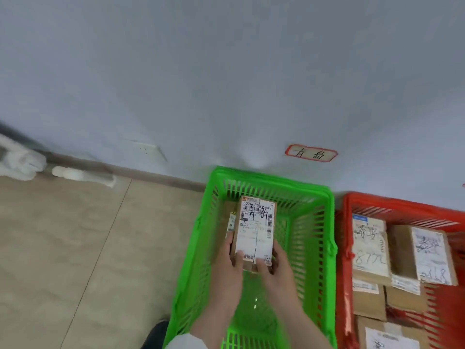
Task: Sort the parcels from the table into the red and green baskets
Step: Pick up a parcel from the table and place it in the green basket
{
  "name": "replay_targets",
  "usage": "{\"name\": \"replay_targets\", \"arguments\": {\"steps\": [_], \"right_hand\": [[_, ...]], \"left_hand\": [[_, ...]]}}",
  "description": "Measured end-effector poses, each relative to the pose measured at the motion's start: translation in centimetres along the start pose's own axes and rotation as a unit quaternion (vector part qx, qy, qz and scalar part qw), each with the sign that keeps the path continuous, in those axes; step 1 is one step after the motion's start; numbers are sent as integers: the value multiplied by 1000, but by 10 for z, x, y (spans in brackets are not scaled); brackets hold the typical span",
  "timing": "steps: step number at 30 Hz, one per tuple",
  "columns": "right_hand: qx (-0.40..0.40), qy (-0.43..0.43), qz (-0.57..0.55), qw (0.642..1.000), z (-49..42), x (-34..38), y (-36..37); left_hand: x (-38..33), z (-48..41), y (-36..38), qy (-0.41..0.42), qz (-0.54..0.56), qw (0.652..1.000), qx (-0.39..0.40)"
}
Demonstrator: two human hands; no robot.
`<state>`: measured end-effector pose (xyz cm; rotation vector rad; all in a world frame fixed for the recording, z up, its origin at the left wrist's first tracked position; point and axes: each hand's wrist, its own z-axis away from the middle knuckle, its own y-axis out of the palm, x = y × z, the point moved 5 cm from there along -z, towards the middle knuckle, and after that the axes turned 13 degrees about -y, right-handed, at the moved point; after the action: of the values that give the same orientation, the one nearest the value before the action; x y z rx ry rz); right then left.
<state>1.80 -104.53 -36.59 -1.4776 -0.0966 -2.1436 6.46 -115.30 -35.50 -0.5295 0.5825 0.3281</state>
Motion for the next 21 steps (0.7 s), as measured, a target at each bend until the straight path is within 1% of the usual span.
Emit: {"name": "replay_targets", "arguments": {"steps": [2, 5, 7, 10, 12, 13, 15, 16, 17, 19, 20, 21], "right_hand": [[-1, -7, -18, 1000, -31, -31, 18], [-21, -18, -3, 1000, -60, -69, 34], [-21, -21, 11, 999, -66, -85, 38], [11, -16, 28, 999, -66, -97, 46], [14, -32, 64, 997, -67, -95, 46], [8, -54, 113, 992, -68, -91, 43], [-8, -101, 248, 963, -73, -75, 37], [-15, -141, 296, 945, -79, -66, 36], [-17, -191, 334, 923, -86, -57, 37], [-7, -279, 402, 872, -105, -53, 45], [5, -302, 431, 851, -116, -56, 49], [18, -311, 451, 837, -125, -64, 53]], "left_hand": [[14, -45, 13, 25, -23, 999, -14], [32, -88, 30, 46, -52, 997, -40], [46, -98, 37, 48, -72, 995, -52], [61, -102, 36, 35, -107, 991, -65], [59, -101, 29, 60, -141, 986, -69], [55, -99, 26, 84, -166, 980, -70], [47, -94, 25, 152, -229, 958, -80], [44, -93, 26, 199, -262, 939, -101], [43, -96, 30, 245, -291, 917, -121], [46, -108, 42, 296, -344, 878, -153], [47, -116, 47, 313, -364, 861, -169], [48, -124, 52, 329, -385, 843, -182]]}}
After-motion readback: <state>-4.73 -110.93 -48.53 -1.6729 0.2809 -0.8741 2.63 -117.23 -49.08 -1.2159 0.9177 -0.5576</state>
